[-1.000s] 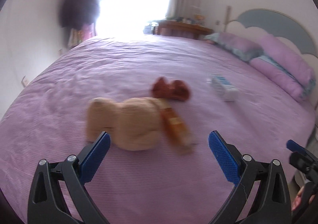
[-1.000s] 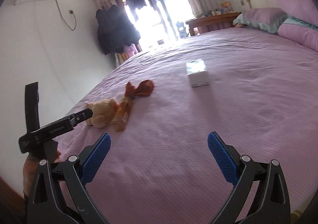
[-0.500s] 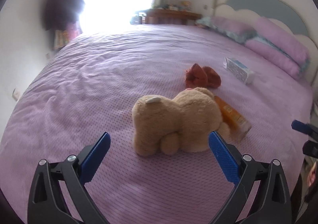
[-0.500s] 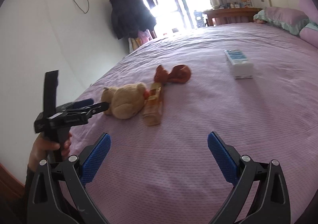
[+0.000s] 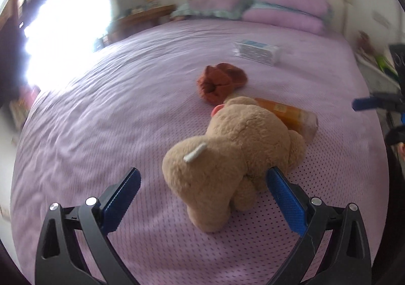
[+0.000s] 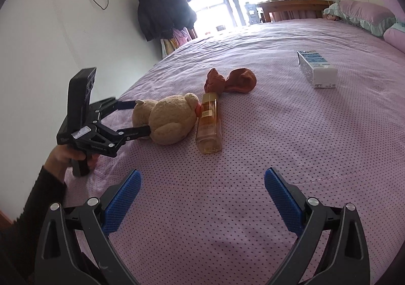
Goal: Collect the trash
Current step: 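Grasp the tan teddy bear with the left tool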
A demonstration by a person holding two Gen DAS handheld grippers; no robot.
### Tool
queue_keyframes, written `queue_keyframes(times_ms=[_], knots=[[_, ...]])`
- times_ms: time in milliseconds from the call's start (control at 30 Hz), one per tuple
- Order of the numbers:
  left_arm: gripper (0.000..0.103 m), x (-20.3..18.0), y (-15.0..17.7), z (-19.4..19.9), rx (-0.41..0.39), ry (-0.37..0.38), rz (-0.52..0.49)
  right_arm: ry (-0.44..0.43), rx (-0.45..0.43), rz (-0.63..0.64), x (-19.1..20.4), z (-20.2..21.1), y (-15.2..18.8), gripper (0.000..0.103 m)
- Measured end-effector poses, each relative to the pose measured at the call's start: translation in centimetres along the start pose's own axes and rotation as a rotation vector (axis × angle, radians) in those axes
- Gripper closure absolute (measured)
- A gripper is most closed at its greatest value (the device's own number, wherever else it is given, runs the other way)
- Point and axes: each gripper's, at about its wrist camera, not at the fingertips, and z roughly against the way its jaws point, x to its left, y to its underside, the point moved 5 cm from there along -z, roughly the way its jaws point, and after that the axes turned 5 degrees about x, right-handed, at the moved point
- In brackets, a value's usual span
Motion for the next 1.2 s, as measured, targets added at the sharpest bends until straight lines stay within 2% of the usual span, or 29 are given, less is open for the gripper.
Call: queue_keyframes(times_ms=[167, 467, 533, 567, 633, 700, 867, 1033, 1067, 1133, 1200], knots=[[0.003, 0.0, -1.2, -0.3, -0.021, 0.038, -0.095, 0.018, 0.016, 0.015, 0.3, -0.7, -0.6, 0.009], [0.003, -1.5, -1.4, -3.7, 0.122, 0.265, -0.155, 0.021, 0.017, 0.028, 0.0, -0.9, -1.7, 0.009], [0.003, -2.3, -0.8, -5.4, 0.199, 0.246, -0.196, 0.027, 0.013, 0.026, -0.3, -0.8, -1.9, 0.009], [0.003, -2.6, -0.6, -5.8, 0.211, 0.23, -0.214, 0.029, 0.011, 0.028, -0.4, -0.7, -2.0, 0.009], [0.003, -3.0, -0.8, -5.5, 0.184, 0.215, -0.234, 0.032, 0.003, 0.03, -0.6, -0.5, -2.1, 0.009], [0.004, -2.8, -1.0, -5.2, 0.163, 0.221, -0.206, 0.03, 0.001, 0.029, -0.8, -0.3, -2.1, 0.009], [0.004, -2.8, -0.5, -5.0, 0.172, 0.208, -0.168, 0.031, 0.002, 0.025, -1.2, -0.3, -2.2, 0.009], [0.004, -2.1, -0.7, -5.2, 0.21, 0.242, -0.104, 0.032, 0.02, 0.03, -1.3, -0.5, -1.9, 0.009], [0.005, -1.9, -1.0, -5.3, 0.216, 0.236, -0.086, 0.034, 0.023, 0.034, -1.2, -0.5, -1.9, 0.009], [0.014, -1.9, -1.2, -5.3, 0.218, 0.216, -0.082, 0.036, 0.026, 0.041, -1.2, -0.4, -1.8, 0.009], [0.018, -2.2, -1.2, -4.8, 0.191, 0.196, -0.098, 0.033, 0.025, 0.042, -1.2, -0.4, -1.8, 0.009]])
